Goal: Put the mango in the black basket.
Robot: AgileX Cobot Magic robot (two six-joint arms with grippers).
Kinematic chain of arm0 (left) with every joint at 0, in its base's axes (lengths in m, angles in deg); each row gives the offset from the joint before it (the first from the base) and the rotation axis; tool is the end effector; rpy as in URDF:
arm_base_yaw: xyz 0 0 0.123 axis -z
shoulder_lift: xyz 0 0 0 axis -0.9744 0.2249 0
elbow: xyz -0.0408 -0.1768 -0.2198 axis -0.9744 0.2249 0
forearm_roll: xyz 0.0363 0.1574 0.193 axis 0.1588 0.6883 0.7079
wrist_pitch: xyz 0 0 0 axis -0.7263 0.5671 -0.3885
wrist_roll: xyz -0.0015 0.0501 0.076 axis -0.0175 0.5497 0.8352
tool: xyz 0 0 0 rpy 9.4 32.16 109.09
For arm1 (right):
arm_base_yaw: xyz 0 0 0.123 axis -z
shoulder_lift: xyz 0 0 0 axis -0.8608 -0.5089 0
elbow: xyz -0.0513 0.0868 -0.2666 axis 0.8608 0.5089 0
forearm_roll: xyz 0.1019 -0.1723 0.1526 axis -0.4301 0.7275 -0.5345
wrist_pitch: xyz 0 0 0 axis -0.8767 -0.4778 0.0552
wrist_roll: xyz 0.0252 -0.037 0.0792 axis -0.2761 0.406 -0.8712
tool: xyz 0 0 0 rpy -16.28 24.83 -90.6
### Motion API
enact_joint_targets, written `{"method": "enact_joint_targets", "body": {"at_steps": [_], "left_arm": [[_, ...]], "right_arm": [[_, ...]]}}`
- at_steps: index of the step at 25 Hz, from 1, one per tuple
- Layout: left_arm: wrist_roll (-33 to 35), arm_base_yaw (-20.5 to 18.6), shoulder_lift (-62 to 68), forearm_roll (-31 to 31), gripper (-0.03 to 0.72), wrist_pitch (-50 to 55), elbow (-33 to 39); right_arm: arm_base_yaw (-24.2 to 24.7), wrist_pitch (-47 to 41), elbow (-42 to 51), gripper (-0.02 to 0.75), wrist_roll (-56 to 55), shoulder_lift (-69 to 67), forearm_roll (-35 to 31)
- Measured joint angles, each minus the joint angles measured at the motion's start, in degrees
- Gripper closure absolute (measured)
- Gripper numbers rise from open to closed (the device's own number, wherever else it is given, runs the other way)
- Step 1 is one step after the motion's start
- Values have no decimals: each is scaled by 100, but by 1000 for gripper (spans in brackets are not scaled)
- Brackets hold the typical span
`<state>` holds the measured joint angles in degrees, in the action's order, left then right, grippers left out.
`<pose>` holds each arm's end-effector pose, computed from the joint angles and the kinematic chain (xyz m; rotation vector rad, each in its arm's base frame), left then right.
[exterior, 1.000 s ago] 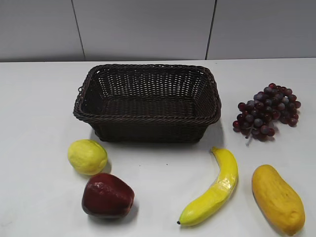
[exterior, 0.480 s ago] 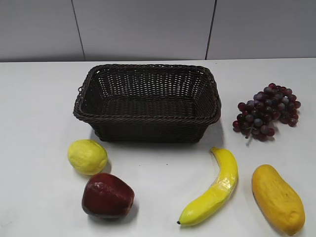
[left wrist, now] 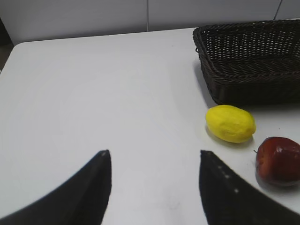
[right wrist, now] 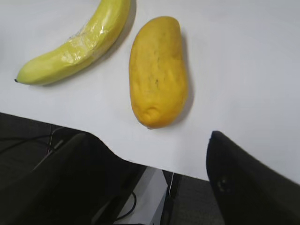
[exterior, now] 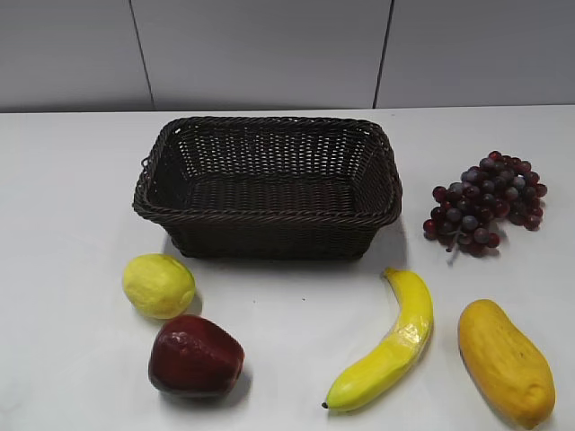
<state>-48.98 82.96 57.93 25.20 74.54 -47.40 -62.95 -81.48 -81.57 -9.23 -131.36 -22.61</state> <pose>-0.0078 -0.0104 0.2821 0.2933 1.9829 -0.1187 0.1419 0.0325 0.2384 -0.2463 2.7436 0.3605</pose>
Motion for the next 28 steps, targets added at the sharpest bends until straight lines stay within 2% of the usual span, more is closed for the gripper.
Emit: {"method": "enact_joint_targets", "body": {"at_steps": [8, 13, 16, 18, 21, 28], "left_arm": [[0, 0, 0, 0, 235, 0, 0], [0, 0, 0, 0, 235, 0, 0], [0, 0, 0, 0, 235, 0, 0], [0, 0, 0, 0, 235, 0, 0], [0, 0, 0, 0, 235, 0, 0], [0, 0, 0, 0, 252, 0, 0]], "right_arm": [[-110, 450, -6, 151, 510, -1173, -325], [-742, 936, -11, 151, 493, -1653, -303], [-1128, 1235, -11, 151, 172, -1967, -13], [-1311, 1311, -65, 151, -269, -2206, 429], [-1396, 1344, -245, 151, -801, -2543, 936], [-1409, 1398, -552, 151, -1014, -3273, 996]]}}
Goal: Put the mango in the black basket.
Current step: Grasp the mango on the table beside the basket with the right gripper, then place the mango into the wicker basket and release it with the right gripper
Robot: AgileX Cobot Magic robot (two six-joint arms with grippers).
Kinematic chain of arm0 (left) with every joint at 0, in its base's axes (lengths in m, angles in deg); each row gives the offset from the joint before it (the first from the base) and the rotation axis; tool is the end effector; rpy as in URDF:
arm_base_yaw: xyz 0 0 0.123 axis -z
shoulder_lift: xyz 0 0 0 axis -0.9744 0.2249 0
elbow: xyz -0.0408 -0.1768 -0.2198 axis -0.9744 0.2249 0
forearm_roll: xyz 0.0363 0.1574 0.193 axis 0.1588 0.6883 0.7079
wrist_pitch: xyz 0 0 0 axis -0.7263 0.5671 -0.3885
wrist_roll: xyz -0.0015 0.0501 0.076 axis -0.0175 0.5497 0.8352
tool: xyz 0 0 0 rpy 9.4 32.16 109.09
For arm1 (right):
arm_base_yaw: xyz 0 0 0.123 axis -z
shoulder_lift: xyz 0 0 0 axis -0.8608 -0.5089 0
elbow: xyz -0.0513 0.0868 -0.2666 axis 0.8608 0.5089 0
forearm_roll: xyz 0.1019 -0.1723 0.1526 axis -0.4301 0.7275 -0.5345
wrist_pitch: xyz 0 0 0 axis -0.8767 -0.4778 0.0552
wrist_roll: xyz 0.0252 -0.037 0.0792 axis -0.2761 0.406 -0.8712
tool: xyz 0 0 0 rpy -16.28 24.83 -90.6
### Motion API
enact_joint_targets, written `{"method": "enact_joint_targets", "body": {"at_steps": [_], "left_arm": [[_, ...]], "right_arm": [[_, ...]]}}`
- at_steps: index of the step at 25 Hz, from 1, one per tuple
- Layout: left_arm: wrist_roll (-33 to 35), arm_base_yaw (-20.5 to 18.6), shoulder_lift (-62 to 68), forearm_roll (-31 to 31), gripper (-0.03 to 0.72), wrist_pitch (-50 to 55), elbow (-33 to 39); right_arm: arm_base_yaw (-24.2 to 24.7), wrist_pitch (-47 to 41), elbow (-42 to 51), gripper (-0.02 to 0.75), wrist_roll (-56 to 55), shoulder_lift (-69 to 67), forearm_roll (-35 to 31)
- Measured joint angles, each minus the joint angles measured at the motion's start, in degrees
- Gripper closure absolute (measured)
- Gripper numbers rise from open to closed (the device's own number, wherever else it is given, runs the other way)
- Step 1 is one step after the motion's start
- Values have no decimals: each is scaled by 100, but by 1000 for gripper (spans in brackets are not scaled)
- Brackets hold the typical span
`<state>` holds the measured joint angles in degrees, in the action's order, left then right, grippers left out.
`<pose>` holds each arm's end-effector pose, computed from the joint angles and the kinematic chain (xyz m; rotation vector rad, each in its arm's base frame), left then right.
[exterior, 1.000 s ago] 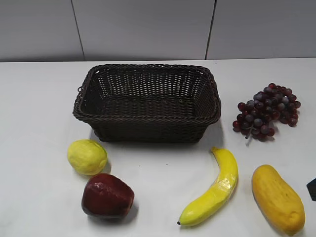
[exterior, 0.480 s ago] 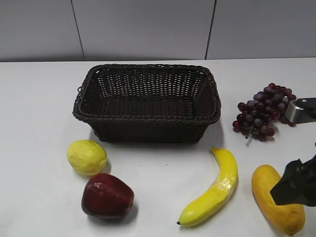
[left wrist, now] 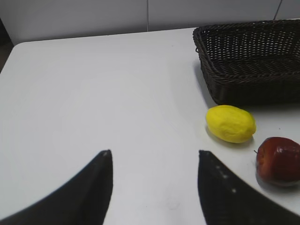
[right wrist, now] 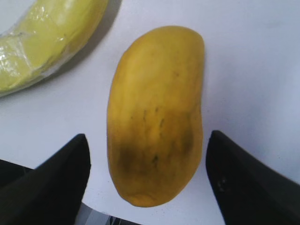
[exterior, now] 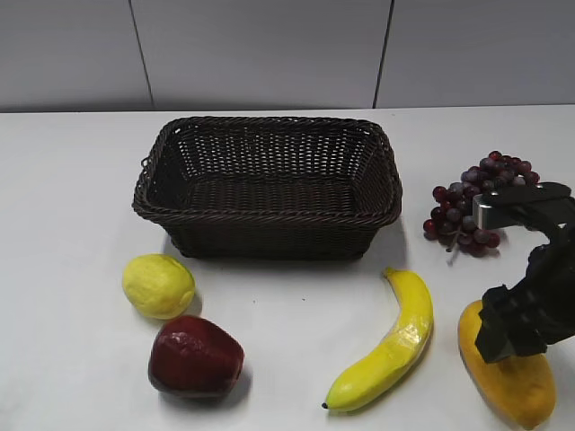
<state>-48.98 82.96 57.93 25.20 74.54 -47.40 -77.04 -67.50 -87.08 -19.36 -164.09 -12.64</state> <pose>-0.0078 -0.0104 0.2821 0.2933 1.9829 -0.1187 0.2143 0.0775 0.1563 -0.4343 3.0095 0.1755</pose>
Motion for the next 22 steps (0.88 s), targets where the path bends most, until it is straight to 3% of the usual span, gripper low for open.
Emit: {"method": "enact_joint_targets", "body": {"at_steps": [14, 22], "left_arm": [[0, 0, 0, 0, 267, 0, 0], [0, 0, 0, 0, 274, 0, 0]], "right_arm": [[0, -73, -169, 162, -85, -871, -47], [-6, -1222, -887, 162, -124, -926, -35]]}}
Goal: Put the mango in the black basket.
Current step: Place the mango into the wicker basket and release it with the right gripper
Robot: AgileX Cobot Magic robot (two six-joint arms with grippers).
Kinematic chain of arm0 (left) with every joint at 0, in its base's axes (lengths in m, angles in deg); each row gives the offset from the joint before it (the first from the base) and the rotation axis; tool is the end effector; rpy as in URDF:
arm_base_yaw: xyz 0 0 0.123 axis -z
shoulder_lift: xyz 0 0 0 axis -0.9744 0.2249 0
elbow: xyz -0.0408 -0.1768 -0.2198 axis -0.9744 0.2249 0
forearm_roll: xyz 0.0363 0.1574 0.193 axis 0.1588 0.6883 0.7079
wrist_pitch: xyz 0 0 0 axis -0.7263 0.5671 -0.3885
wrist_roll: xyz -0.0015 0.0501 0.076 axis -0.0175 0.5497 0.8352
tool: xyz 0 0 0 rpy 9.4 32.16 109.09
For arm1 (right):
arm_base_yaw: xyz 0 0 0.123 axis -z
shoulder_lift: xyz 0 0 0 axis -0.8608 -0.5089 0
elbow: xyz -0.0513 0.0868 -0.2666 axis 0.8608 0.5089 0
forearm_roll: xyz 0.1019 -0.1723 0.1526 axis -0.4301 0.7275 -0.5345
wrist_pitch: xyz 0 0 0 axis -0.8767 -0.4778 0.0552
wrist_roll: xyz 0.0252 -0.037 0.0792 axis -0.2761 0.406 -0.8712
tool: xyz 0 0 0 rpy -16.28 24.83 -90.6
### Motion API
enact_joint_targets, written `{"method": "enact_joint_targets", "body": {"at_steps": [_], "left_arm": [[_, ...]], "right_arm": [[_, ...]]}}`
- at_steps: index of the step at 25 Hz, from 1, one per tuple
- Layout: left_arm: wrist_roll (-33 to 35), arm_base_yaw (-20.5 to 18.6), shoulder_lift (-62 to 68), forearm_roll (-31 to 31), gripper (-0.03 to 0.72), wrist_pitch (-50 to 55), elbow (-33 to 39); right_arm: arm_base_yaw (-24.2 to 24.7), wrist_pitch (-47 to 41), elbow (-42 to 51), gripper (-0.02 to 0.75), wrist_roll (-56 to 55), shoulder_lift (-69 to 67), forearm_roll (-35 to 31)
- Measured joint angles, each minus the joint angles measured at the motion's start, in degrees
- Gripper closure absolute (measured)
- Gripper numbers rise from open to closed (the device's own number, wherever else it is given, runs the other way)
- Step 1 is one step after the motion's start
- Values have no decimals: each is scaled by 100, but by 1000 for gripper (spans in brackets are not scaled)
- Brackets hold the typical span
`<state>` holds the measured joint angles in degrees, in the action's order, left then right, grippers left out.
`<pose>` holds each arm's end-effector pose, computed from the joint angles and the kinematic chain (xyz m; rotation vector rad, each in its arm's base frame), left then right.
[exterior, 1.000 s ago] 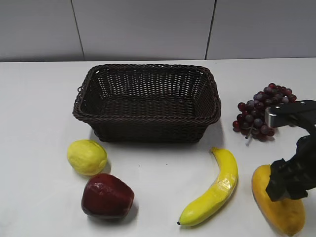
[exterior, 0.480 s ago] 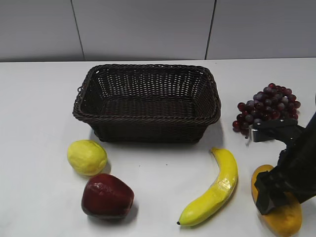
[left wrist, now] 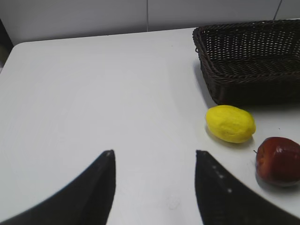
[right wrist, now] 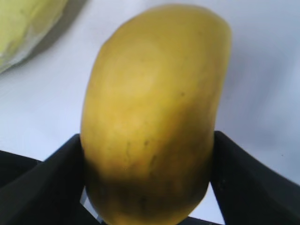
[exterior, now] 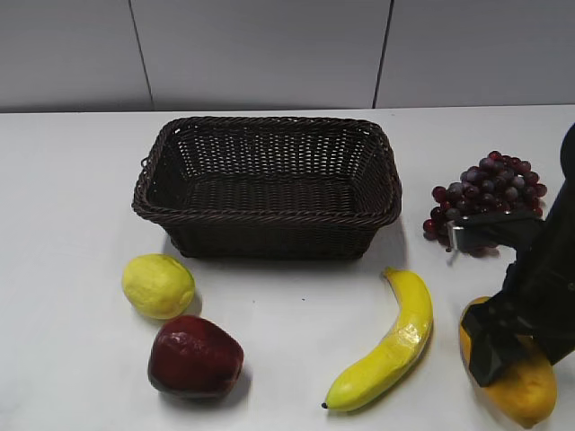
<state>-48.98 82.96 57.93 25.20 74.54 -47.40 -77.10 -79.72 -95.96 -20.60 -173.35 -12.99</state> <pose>-0.0078 -0.0104 0.2821 0.2933 1.9829 -0.1187 0.2369 0.0876 0.1477 0.4104 -2.9842 -0.1603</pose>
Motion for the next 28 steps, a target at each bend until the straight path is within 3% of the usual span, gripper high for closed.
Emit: {"method": "enact_joint_targets", "body": {"at_steps": [7, 15, 22, 28], "left_arm": [[0, 0, 0, 0, 295, 0, 0], [0, 0, 0, 0, 307, 0, 0], [0, 0, 0, 0, 322, 0, 0], [0, 0, 0, 0, 327, 0, 0]], "right_arm": [[0, -1309, -1744, 162, 0, 0, 91], [-94, -1792, -4737, 162, 333, -590, 264], [-582, -1806, -7083, 162, 780, -2366, 349], [-1116, -1806, -7852, 162, 1790, -3337, 343]]}}
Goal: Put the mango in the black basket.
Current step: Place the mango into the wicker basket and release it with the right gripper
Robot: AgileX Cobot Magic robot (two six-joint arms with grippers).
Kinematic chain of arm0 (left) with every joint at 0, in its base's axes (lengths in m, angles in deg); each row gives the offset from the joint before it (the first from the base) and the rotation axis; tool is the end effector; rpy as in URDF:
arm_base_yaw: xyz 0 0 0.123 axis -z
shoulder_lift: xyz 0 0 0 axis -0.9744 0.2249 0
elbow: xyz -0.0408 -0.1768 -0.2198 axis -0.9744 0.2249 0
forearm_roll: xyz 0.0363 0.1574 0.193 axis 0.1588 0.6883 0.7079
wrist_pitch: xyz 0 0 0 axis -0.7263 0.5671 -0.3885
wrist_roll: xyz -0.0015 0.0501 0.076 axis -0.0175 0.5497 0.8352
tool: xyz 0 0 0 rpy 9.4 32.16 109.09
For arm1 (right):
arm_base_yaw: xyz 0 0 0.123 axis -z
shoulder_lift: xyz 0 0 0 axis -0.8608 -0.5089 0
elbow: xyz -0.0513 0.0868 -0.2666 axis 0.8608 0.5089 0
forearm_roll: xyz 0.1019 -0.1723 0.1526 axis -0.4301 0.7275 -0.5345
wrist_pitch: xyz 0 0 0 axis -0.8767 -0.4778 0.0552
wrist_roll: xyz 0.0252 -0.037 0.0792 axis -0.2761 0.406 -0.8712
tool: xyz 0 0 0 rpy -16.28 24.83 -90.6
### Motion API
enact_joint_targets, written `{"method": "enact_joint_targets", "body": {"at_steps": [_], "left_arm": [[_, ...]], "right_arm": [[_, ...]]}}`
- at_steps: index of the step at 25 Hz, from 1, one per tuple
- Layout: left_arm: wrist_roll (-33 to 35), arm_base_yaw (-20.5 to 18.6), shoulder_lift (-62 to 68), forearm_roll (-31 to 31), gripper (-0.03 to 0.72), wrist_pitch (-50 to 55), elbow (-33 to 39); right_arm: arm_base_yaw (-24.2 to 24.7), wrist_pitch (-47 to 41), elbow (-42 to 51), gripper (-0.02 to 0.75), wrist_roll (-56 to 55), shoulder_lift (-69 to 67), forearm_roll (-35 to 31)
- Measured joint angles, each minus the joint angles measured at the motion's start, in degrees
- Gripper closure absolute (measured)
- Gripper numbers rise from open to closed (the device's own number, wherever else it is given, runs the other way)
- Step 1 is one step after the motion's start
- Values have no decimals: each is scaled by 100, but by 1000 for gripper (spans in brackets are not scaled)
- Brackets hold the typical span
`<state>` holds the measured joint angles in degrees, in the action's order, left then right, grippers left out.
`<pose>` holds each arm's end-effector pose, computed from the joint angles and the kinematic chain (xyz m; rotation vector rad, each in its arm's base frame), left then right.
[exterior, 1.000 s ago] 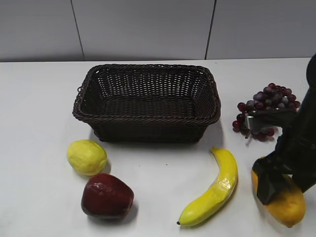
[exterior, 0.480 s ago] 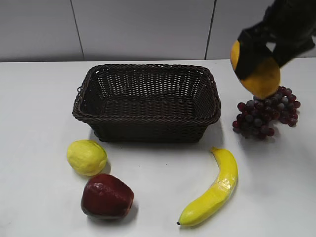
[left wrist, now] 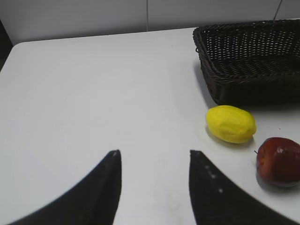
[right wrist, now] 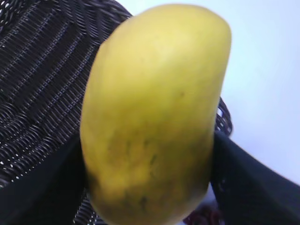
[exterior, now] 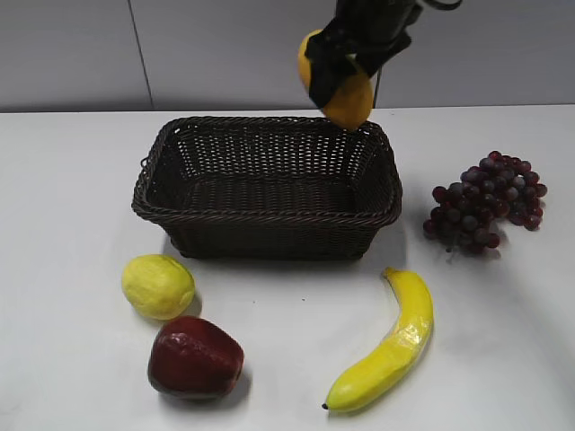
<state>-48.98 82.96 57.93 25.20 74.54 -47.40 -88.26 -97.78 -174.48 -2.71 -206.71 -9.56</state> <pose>-0.0078 -0.0104 0.2821 0.2933 1.9829 -0.1187 0.4273 0.2454 0.2535 -1.1725 2.5233 0.1712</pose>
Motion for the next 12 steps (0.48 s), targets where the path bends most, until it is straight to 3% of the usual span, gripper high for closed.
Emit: {"method": "enact_joint_targets", "body": {"at_steps": [12], "left_arm": [[0, 0, 0, 0, 354, 0, 0]], "right_arm": [[-591, 255, -37, 162, 2833, -868, -110]]}}
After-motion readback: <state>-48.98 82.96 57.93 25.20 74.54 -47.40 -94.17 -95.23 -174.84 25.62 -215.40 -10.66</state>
